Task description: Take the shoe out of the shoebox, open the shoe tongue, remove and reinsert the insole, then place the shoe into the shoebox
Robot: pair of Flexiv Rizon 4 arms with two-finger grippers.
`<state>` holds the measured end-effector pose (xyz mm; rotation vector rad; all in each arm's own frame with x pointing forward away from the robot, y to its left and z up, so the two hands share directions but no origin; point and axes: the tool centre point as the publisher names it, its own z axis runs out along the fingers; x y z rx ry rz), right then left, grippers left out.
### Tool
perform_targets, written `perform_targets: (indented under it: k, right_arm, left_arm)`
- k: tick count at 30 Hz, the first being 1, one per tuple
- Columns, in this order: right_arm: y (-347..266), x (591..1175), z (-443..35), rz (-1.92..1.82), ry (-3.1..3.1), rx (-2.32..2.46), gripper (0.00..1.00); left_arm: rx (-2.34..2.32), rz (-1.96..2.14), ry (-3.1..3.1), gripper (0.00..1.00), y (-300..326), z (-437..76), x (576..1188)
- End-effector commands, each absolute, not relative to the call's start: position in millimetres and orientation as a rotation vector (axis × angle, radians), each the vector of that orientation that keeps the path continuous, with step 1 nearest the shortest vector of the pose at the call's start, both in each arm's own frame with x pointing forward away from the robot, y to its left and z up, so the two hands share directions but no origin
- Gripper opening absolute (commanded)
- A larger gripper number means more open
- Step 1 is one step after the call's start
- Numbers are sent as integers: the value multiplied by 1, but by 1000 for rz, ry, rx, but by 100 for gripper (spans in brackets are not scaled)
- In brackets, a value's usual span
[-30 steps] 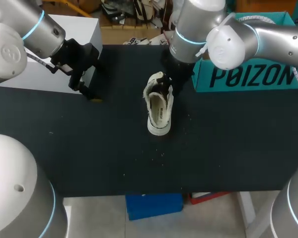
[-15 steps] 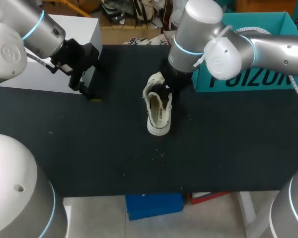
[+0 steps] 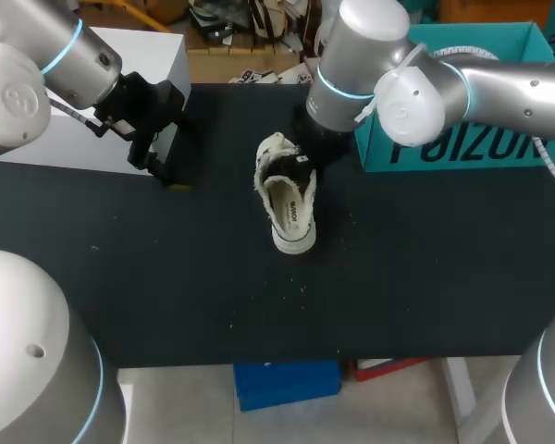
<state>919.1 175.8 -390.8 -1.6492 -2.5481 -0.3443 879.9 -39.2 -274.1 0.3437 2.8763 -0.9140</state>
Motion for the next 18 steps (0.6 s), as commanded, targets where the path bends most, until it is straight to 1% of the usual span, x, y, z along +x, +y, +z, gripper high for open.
perform_targets:
  k: [1,5,9,13,16,18]
  right_arm:
    - [161,905,-352,-390,-2564,-1606,0]
    - [152,897,-318,-401,-2615,-1450,0]
    - [136,891,-281,-332,-2728,-1155,0]
    - [115,895,-242,-157,-2869,-726,0]
    - [98,902,-215,100,-2943,-188,0]
    - [91,905,-203,204,-2931,28,0]
  left_arm:
    - [346,-910,2877,100,-39,-274,879]
    - [346,-910,2877,100,-39,-274,879]
    - [346,-910,2877,100,-39,-274,879]
    - [346,-910,2877,100,-39,-274,879]
    - [346,-910,2877,100,-39,-274,879]
    - [346,-910,2877,100,-39,-274,879]
